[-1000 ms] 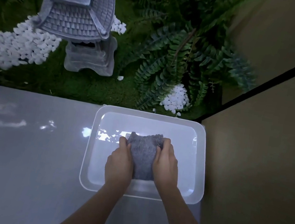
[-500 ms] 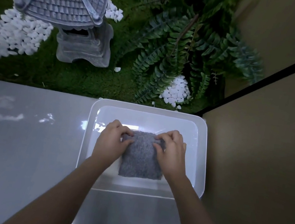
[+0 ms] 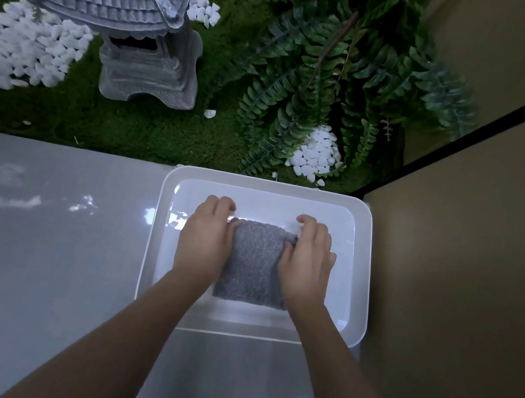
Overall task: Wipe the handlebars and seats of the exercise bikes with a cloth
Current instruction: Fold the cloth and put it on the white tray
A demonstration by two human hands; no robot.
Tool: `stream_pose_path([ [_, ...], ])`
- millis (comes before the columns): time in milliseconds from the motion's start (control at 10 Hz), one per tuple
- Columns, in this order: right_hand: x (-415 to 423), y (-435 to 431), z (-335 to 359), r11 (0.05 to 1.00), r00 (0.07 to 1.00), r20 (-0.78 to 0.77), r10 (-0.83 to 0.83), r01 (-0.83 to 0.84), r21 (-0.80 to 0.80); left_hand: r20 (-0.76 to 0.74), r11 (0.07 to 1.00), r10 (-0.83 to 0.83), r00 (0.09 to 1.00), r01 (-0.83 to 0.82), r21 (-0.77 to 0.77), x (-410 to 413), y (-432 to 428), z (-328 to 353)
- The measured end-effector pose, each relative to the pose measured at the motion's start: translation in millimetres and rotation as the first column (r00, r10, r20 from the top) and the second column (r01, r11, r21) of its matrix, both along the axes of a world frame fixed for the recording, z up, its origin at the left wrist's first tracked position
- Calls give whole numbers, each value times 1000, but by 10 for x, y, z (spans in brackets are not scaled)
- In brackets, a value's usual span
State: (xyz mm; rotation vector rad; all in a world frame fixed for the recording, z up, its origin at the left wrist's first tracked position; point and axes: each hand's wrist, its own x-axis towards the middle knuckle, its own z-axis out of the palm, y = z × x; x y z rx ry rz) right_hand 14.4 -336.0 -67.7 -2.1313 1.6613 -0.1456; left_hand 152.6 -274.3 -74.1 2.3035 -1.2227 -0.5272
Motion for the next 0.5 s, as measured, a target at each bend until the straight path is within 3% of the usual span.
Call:
stream_pose_path([
  [100, -14, 130, 56, 954, 979, -17, 204, -202, -221, 285, 960, -265, 921, 281, -18, -88, 101, -6],
  [200, -194, 257, -21, 853, 871, -187, 455, -486, -189, 341, 846, -531, 776, 511, 154, -76, 301, -73],
  [300, -381, 237, -108, 836, 797, -257, 546, -539, 105, 281, 774, -621, 732, 517, 366, 4, 397, -105],
  [400, -449, 168, -118, 807, 746, -308, 590, -560, 190, 233, 702, -671, 703, 503, 504, 41, 378, -102],
  [500, -497, 74, 49, 863, 797, -332, 505, -461, 206, 231, 712, -612, 757, 400, 577, 83, 378, 51],
])
